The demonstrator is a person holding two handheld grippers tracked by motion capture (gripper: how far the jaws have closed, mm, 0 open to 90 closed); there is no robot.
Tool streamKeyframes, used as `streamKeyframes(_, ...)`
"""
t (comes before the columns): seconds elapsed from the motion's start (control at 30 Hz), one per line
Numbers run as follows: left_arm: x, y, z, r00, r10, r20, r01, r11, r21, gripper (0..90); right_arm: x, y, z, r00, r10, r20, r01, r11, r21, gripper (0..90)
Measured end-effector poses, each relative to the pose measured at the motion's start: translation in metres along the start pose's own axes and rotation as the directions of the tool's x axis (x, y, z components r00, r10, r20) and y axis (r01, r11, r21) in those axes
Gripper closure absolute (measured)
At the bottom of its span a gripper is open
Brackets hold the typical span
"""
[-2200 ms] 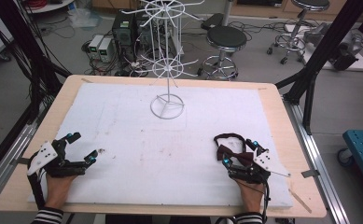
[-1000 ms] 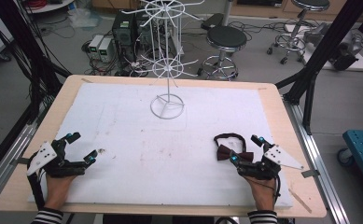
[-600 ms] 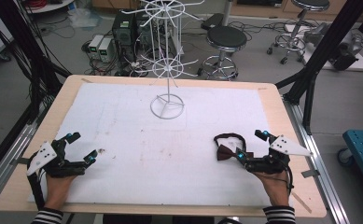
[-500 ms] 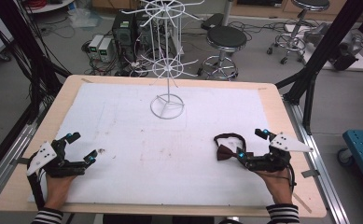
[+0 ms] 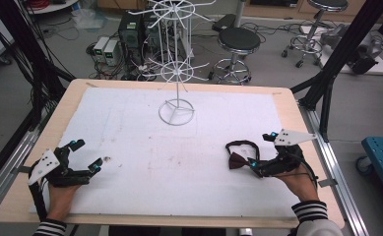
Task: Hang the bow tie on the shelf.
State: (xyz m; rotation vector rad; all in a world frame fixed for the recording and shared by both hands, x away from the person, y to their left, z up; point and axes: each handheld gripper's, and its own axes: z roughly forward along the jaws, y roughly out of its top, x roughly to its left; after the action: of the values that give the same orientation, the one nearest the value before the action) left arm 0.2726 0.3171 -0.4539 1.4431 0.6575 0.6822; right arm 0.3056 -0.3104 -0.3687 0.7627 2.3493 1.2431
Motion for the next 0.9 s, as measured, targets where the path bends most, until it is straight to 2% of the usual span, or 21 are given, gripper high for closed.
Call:
streamKeyframes(0.2,0.0,0.0,0.0,1.0,-0.002,-0.001,0.002,1.0,-0.001,4.1,-0.004,0.001,0.008,0.9979,-0.043,-0.047,0.048,0.994,0.103,0.8)
streamKeyframes(0.3,0.0,0.0,0.0,1.0,-0.002,-0.001,0.002,1.0,0.0,4.1,-0.005,0.001,0.011,0.9967,-0.053,-0.062,0.06,0.99,0.128,0.8)
streamKeyframes(0.33,0.0,0.0,0.0,1.0,-0.002,-0.001,0.002,1.0,0.0,4.1,-0.006,0.0,0.013,0.9961,-0.054,-0.07,0.064,0.987,0.144,0.8)
streamKeyframes(0.37,0.0,0.0,0.0,1.0,-0.001,0.0,0.001,1.0,-0.002,4.1,-0.007,0.0,0.018,0.9942,-0.066,-0.085,0.08,0.98,0.184,0.8)
streamKeyframes(0.43,0.0,0.0,0.0,1.0,-0.002,-0.002,0.002,1.0,-0.001,4.1,-0.007,0.0,0.019,0.9941,-0.068,-0.085,0.083,0.977,0.195,0.8)
streamKeyframes(0.47,0.0,0.0,0.0,1.0,-0.002,-0.002,0.002,1.0,-0.002,4.1,-0.008,-0.001,0.024,0.9925,-0.07,-0.1,0.091,0.971,0.222,0.8)
streamKeyframes(0.5,0.0,0.0,0.0,1.0,-0.002,-0.002,0.002,1.0,-0.001,4.1,-0.008,-0.001,0.024,0.9925,-0.07,-0.1,0.091,0.971,0.222,0.8)
streamKeyframes(0.53,0.0,0.0,0.0,1.0,-0.002,-0.002,0.002,1.0,-0.002,4.1,-0.008,-0.001,0.027,0.9912,-0.082,-0.104,0.106,0.963,0.25,4.6)
streamKeyframes(0.57,0.0,0.0,0.0,1.0,0.0,-0.001,0.0,1.0,-0.001,4.1,-0.008,-0.001,0.027,0.9912,-0.082,-0.104,0.106,0.963,0.25,4.6)
streamKeyframes(0.6,0.0,0.0,0.0,1.0,0.0,-0.001,0.0,1.0,-0.001,4.1,-0.008,0.0,0.03,0.9875,-0.095,-0.126,0.126,0.953,0.274,5.3)
streamKeyframes(0.63,0.0,0.0,0.0,1.0,-0.001,-0.002,0.001,1.0,-0.002,4.1,-0.008,0.0,0.032,0.9849,-0.103,-0.139,0.139,0.949,0.282,5.3)
streamKeyframes(0.7,0.0,0.0,0.0,1.0,-0.002,-0.002,0.002,1.0,-0.001,4.1,-0.007,0.0,0.033,0.9839,-0.103,-0.146,0.143,0.946,0.291,5.3)
streamKeyframes(0.73,0.0,0.0,0.0,1.0,-0.002,-0.003,0.002,1.0,-0.001,4.1,-0.007,0.0,0.036,0.9809,-0.121,-0.152,0.166,0.93,0.328,5.3)
streamKeyframes(0.77,0.0,0.0,0.0,1.0,0.0,-0.001,0.0,1.0,-0.001,4.1,-0.007,0.0,0.036,0.9809,-0.121,-0.152,0.166,0.93,0.328,5.3)
streamKeyframes(0.83,0.0,0.0,0.0,1.0,0.0,-0.001,0.0,1.0,-0.001,4.1,-0.006,-0.001,0.04,0.9783,-0.132,-0.16,0.182,0.917,0.354,5.4)
streamKeyframes(0.87,0.0,0.0,0.0,1.0,-0.002,-0.002,0.002,1.0,-0.002,4.1,-0.006,-0.001,0.041,0.9786,-0.126,-0.163,0.178,0.915,0.361,5.5)
streamKeyframes(0.9,0.0,0.0,0.0,1.0,0.0,-0.001,0.0,1.0,-0.001,4.1,-0.007,-0.002,0.044,0.9758,-0.139,-0.169,0.194,0.905,0.379,5.8)
